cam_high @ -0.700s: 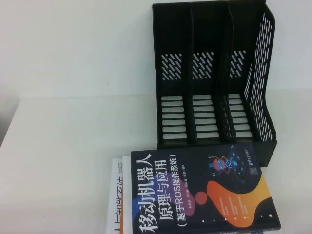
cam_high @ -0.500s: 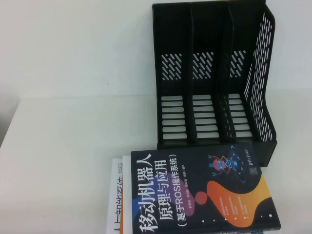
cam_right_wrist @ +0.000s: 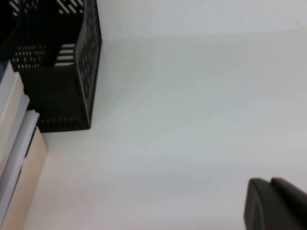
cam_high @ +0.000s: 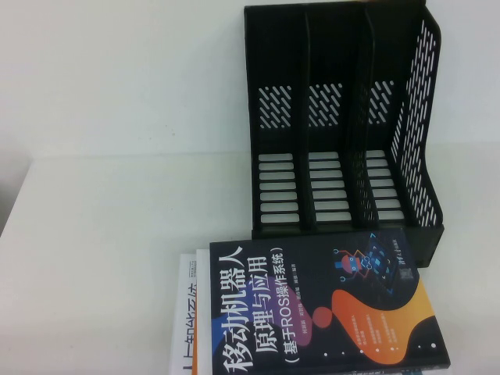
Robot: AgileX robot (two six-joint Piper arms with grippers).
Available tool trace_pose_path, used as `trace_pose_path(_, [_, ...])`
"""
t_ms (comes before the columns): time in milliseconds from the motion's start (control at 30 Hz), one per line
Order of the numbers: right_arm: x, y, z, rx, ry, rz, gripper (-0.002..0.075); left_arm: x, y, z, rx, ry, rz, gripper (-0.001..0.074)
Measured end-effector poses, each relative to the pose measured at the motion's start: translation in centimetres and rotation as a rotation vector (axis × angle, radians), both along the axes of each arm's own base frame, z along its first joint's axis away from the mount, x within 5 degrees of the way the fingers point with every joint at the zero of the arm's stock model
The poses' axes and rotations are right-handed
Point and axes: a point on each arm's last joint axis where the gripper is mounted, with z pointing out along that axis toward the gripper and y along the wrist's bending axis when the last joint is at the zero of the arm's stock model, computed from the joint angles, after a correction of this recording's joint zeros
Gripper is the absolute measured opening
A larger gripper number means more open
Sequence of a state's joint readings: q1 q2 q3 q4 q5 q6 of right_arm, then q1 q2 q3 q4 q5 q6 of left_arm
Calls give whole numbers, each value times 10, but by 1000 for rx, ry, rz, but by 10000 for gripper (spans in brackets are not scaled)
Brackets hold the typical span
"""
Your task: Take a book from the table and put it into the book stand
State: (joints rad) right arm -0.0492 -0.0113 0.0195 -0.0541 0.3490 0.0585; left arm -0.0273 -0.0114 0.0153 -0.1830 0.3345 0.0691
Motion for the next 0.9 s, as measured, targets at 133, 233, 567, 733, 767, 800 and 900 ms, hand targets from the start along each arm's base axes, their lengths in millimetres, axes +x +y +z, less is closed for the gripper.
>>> trace_pose_path(133, [0,0,0,0,0,0,-3,1,0,2,-1,-24,5,-4])
trace_pose_path(233, [0,0,0,0,0,0,-3,2,1,5,-3,-78,15,-4])
trace_pose_path(567, [0,0,0,-5,0,0,-3,3,7,40,-17,-456,80,-4])
trace_pose_path(733, [0,-1,0,-28,1,-1,-3,2,8,45,-19,-512,90,-4])
trace_pose_path(767, [0,-1,0,-32,2,-2,-3,2,8,45,-19,-512,90,-4])
trace_pose_path(800, [0,-1,0,-32,2,-2,-3,2,8,45,-19,-514,90,-4])
trace_pose_path(900, [0,-1,0,-35,-1,-2,-3,2,8,45,-19,-518,91,-4])
